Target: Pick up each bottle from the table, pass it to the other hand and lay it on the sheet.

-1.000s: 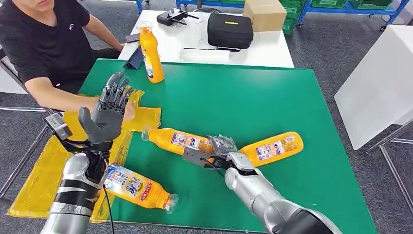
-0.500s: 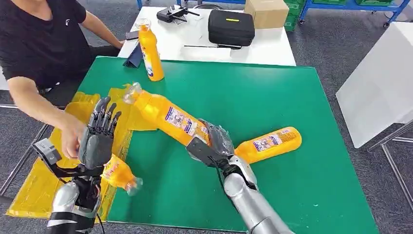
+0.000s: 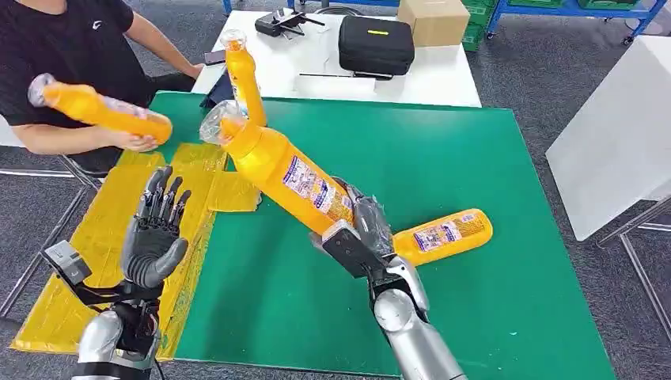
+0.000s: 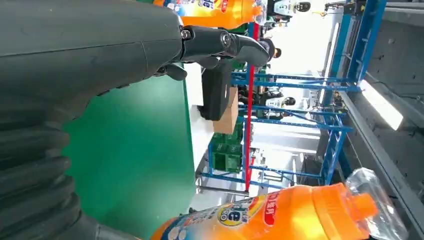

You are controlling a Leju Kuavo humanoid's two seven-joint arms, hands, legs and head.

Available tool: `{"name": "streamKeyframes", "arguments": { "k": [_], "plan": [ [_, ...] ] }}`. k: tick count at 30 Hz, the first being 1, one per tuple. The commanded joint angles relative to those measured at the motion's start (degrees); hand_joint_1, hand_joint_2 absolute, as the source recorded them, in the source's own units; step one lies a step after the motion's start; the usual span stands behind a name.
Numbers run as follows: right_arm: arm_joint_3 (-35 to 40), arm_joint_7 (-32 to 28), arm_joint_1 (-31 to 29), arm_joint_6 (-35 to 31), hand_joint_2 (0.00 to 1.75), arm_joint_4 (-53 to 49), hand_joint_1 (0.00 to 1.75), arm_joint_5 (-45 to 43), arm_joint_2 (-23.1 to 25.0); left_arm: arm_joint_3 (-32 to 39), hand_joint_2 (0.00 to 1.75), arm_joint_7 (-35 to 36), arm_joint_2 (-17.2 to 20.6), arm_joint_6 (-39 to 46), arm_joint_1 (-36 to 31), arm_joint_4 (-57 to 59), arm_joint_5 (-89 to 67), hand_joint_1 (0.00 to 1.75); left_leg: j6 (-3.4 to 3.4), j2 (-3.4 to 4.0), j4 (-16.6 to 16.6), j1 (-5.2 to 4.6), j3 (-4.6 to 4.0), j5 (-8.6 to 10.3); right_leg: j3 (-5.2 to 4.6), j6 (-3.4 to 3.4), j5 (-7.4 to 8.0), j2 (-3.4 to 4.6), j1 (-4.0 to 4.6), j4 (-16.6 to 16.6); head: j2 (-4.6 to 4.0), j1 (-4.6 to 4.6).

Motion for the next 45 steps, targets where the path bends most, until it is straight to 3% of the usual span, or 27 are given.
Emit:
{"name": "streamKeyframes", "arguments": {
  "k": [1,5,9,16,21,35,40,45],
  "plan": [
    [10.32,0.85,-0.48,1.94,1.75,4.8,1.75,5.92,0.58,-1.9,1.75,0.81,-0.17,-2.6,1.73,-0.58,4.1,0.0,-0.05,0.12,-0.02,0.06,0.11,-0.05,0.09,-0.08,0.0,0.1,0.07,-0.05,0.0,0.0],
    [12.3,1.41,0.6,-0.09,1.75,5.86,1.75,6.93,1.31,-2.06,1.75,0.73,-0.07,-2.69,2.61,-1.61,4.39,0.0,-0.06,0.14,-0.06,0.08,0.16,-0.07,0.14,-0.09,-0.01,0.12,0.09,-0.09,0.0,0.0],
    [20.58,1.89,2.44,0.51,1.75,6.4,1.75,10.4,1.21,-2.28,1.75,0.43,0.23,-2.35,4.31,-3.52,4.56,0.0,-0.04,0.05,-0.05,0.08,0.09,-0.06,0.09,-0.09,-0.03,0.03,0.08,-0.09,0.0,-0.02],
    [20.73,1.99,2.33,0.35,1.75,6.41,1.75,10.54,1.11,-2.25,1.75,0.42,0.31,-2.38,4.44,-3.64,4.57,0.0,-0.05,-0.09,-0.07,0.09,0.04,0.0,-0.43,-0.1,-0.03,-0.11,0.08,-0.1,0.0,-0.02],
    [26.22,2.2,3.57,0.74,1.75,6.03,1.75,12.47,0.49,-1.42,1.75,0.03,0.6,-2.02,5.61,-4.35,4.74,0.0,-0.04,0.0,-0.09,0.05,-0.01,-0.03,-0.51,-0.09,-0.04,-0.02,0.04,-0.1,0.0,0.02],
    [27.41,3.53,2.73,0.63,1.75,7.54,1.75,11.64,-0.25,-1.61,1.75,-0.51,0.81,-2.98,5.23,-3.6,4.76,0.0,-0.04,-0.12,-0.08,0.1,0.04,-0.02,-0.44,-0.11,-0.06,-0.15,0.08,-0.13,0.0,0.0],
    [27.29,3.38,2.15,0.97,1.75,8.45,1.75,10.65,-0.74,-4.93,1.75,-2.35,3.91,-8.85,6.81,-3.9,7.83,0.0,-0.05,-0.11,-0.11,0.09,0.07,-0.03,-0.41,-0.11,-0.06,-0.14,0.08,-0.16,0.0,0.0],
    [27.02,3.65,2.2,0.95,1.75,8.58,1.75,10.47,-1.06,-7.74,1.75,-2.64,4.31,-10.17,7.7,-5.72,7.14,0.0,-0.07,-0.11,-0.1,0.12,0.11,-0.07,-0.34,-0.13,-0.09,-0.14,0.11,-0.18,0.0,0.0]
  ]
}}
